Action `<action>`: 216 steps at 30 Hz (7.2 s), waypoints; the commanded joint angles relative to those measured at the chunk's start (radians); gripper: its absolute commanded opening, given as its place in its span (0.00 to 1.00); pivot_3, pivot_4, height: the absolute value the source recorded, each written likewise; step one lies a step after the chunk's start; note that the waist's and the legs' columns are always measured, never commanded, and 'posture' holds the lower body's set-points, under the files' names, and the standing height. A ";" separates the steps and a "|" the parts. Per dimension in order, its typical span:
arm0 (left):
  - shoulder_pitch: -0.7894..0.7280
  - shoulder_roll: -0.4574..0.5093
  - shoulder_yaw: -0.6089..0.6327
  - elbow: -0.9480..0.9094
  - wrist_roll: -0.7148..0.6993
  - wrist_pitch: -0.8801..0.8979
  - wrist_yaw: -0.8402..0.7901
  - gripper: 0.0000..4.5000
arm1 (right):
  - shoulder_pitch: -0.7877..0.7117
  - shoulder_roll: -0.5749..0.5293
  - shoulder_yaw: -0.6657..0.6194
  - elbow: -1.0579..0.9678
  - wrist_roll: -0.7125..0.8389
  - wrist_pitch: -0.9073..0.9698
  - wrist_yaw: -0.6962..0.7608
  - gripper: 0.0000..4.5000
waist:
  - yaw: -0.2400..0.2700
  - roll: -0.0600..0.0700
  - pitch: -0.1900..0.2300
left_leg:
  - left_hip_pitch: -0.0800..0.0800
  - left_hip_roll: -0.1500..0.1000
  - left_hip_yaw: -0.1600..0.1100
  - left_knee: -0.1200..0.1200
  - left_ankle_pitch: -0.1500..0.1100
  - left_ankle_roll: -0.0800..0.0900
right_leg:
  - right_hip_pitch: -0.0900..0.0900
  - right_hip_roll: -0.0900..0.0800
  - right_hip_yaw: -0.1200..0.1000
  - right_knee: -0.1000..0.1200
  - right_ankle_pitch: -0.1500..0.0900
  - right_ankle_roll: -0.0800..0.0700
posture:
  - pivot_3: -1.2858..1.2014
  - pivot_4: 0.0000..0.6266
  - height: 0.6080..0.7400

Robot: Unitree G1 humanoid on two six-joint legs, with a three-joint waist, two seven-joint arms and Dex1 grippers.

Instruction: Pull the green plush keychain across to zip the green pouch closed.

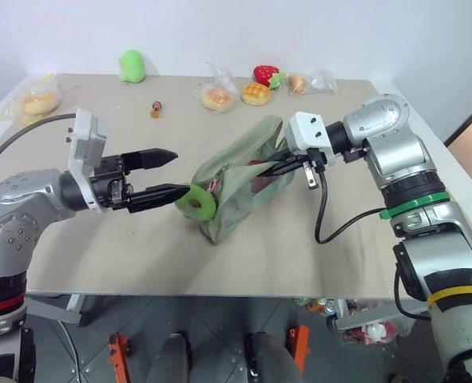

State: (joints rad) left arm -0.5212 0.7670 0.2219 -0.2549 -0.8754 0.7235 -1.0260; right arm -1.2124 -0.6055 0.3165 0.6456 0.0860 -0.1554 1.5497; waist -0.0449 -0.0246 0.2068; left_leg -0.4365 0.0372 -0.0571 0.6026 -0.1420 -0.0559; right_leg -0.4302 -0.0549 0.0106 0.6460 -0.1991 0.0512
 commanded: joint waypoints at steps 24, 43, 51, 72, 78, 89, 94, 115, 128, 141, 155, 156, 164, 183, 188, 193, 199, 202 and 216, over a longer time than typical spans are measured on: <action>0.022 -0.048 0.076 0.001 -0.043 -0.042 0.070 1.00 | -0.239 0.096 0.001 -0.182 -0.182 0.595 -0.124 0.01 | -0.003 0.000 0.000 | -0.002 0.007 0.001 -0.003 0.003 -0.005 | -0.008 0.008 0.003 0.005 0.002 -0.003 | 0.52 0.24 1.00; 0.054 -0.014 0.130 -0.043 -0.087 -0.021 0.115 1.00 | -0.122 0.260 0.014 -0.321 -0.115 0.969 -0.353 0.01 | -0.003 -0.001 0.000 | -0.001 0.013 0.000 -0.001 0.005 -0.005 | -0.008 0.015 0.004 0.005 0.005 -0.014 | 0.52 0.24 1.00; 0.053 -0.015 0.145 -0.023 -0.096 -0.024 0.125 1.00 | -0.129 0.193 -0.002 -0.388 0.030 0.995 -0.217 0.60 | -0.002 -0.001 0.000 | -0.002 0.013 0.000 0.000 0.005 -0.005 | -0.008 0.015 0.004 0.005 0.005 -0.013 | 0.52 0.24 1.00; 0.108 0.032 0.168 0.064 -0.105 0.018 0.083 1.00 | 0.167 -0.195 -0.190 -0.462 0.171 0.738 -0.106 0.60 | -0.005 -0.002 -0.001 | -0.002 0.015 0.003 -0.002 0.004 -0.006 | -0.011 0.017 0.006 0.003 0.005 -0.015 | 0.52 0.24 1.00; 0.034 0.026 0.109 0.014 -0.122 0.038 0.057 1.00 | 0.190 -0.173 -0.189 -0.450 0.167 0.733 -0.182 0.60 | -0.004 -0.002 -0.001 | -0.002 0.015 0.003 0.000 0.005 -0.006 | -0.010 0.018 0.007 0.003 0.005 -0.016 | 0.52 0.24 1.00; -0.024 0.011 0.050 0.005 -0.112 0.032 0.034 1.00 | 0.212 -0.145 -0.169 -0.470 0.173 0.784 -0.237 0.60 | -0.004 -0.002 -0.001 | -0.002 0.015 0.003 -0.001 0.005 -0.006 | -0.010 0.018 0.008 0.003 0.006 -0.015 | 0.52 0.24 1.00; -0.003 0.008 0.052 0.008 -0.096 0.024 0.036 1.00 | 0.205 -0.128 -0.167 -0.451 0.160 0.785 -0.271 0.35 | -0.003 -0.002 -0.001 | -0.002 0.015 0.003 0.000 0.005 -0.006 | -0.010 0.018 0.008 0.003 0.006 -0.015 | 0.52 0.24 1.00; 0.007 -0.034 0.113 0.461 0.161 -0.086 0.269 1.00 | 0.270 -0.108 -0.168 -0.501 0.191 0.795 -0.294 0.01 | -0.004 -0.003 -0.001 | -0.001 0.015 0.003 0.000 0.005 -0.005 | -0.009 0.019 0.009 0.003 0.007 -0.016 | 0.52 0.24 1.00; -0.049 -0.063 0.079 0.510 0.199 -0.075 0.208 1.00 | 0.293 -0.121 -0.182 -0.528 0.193 0.808 -0.323 0.01 | -0.004 -0.003 -0.001 | 0.000 0.016 0.003 -0.001 0.005 -0.005 | -0.009 0.020 0.009 0.003 0.007 -0.016 | 0.52 0.24 1.00; -0.138 -0.135 0.040 0.619 0.290 -0.103 0.261 0.84 | 0.297 -0.124 -0.183 -0.531 0.194 0.804 -0.336 0.00 | -0.003 -0.003 -0.002 | 0.000 0.016 0.003 0.000 0.005 -0.005 | -0.009 0.020 0.009 0.003 0.008 -0.015 | 0.52 0.24 1.00; -0.170 -0.159 0.052 0.633 0.292 -0.122 0.251 0.01 | 0.292 -0.118 -0.177 -0.531 0.193 0.800 -0.336 0.00 | -0.003 -0.003 -0.002 | 0.000 0.016 0.003 0.000 0.005 -0.005 | -0.009 0.020 0.009 0.003 0.008 -0.014 | 0.52 0.24 1.00; -0.175 -0.159 0.056 0.634 0.293 -0.128 0.257 0.01 | 0.292 -0.117 -0.176 -0.531 0.192 0.799 -0.335 0.00 | -0.003 -0.003 -0.002 | 0.000 0.016 0.003 0.000 0.005 -0.005 | -0.009 0.020 0.009 0.003 0.008 -0.014 | 0.52 0.24 1.00; -0.236 -0.172 0.109 0.631 0.273 -0.168 0.310 0.01 | 0.288 -0.110 -0.170 -0.526 0.190 0.798 -0.335 0.00 | -0.003 -0.003 -0.002 | 0.000 0.016 0.003 0.000 0.005 -0.005 | -0.009 0.020 0.009 0.003 0.009 -0.014 | 0.52 0.24 1.00; -0.329 -0.176 -0.153 0.300 0.383 -0.369 0.082 0.01 | 0.293 -0.122 -0.178 -0.546 0.188 0.814 -0.348 0.00 | -0.004 -0.003 -0.002 | 0.000 0.016 0.003 0.000 0.005 -0.005 | -0.009 0.021 0.010 0.003 0.010 -0.011 | 0.52 0.24 1.00; -0.310 -0.152 -0.183 0.270 0.410 -0.376 0.040 0.01 | 0.295 -0.128 -0.184 -0.556 0.191 0.822 -0.355 0.00 | -0.004 -0.003 -0.002 | 0.000 0.016 0.003 0.000 0.005 -0.005 | -0.009 0.021 0.010 0.003 0.009 -0.014 | 0.52 0.24 1.00; -0.321 -0.158 -0.119 0.316 0.363 -0.356 0.042 0.27 | 0.300 -0.129 -0.186 -0.560 0.193 0.824 -0.359 0.00 | -0.004 -0.003 -0.002 | -0.001 0.016 0.003 0.001 0.005 -0.005 | -0.009 0.021 0.011 0.003 0.009 -0.014 | 0.52 0.24 1.00; -0.319 -0.131 -0.087 0.311 0.339 -0.327 0.027 0.76 | 0.293 -0.125 -0.183 -0.552 0.193 0.822 -0.359 0.00 | -0.004 -0.003 -0.002 | -0.001 0.016 0.003 0.001 0.005 -0.005 | -0.009 0.021 0.011 0.003 0.009 -0.014 | 0.52 0.24 1.00; -0.327 -0.108 -0.068 0.307 0.342 -0.320 0.045 0.99 | 0.289 -0.119 -0.178 -0.547 0.192 0.820 -0.357 0.00 | -0.004 -0.003 -0.002 | -0.001 0.016 0.003 0.001 0.005 -0.005 | -0.009 0.021 0.011 0.003 0.009 -0.014 | 0.52 0.24 1.00; -0.021 0.067 0.132 0.163 0.114 -0.073 -0.047 1.00 | 0.275 -0.087 -0.160 -0.514 0.184 0.796 -0.351 0.00 | -0.015 -0.003 -0.002 | 0.000 0.017 0.003 0.000 0.005 -0.005 | -0.009 0.022 0.011 0.003 0.008 -0.015 | 0.52 0.24 1.00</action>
State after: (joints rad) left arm -0.5915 0.8152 0.3256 -0.0703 -0.7513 0.6473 -1.0442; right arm -0.9236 -0.6987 0.1493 0.1347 0.2690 0.6502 1.1939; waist -0.0596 -0.0277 0.2051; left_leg -0.4358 0.0548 -0.0535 0.6024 -0.1368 -0.0609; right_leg -0.4392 -0.0331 0.0218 0.6495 -0.1910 0.0360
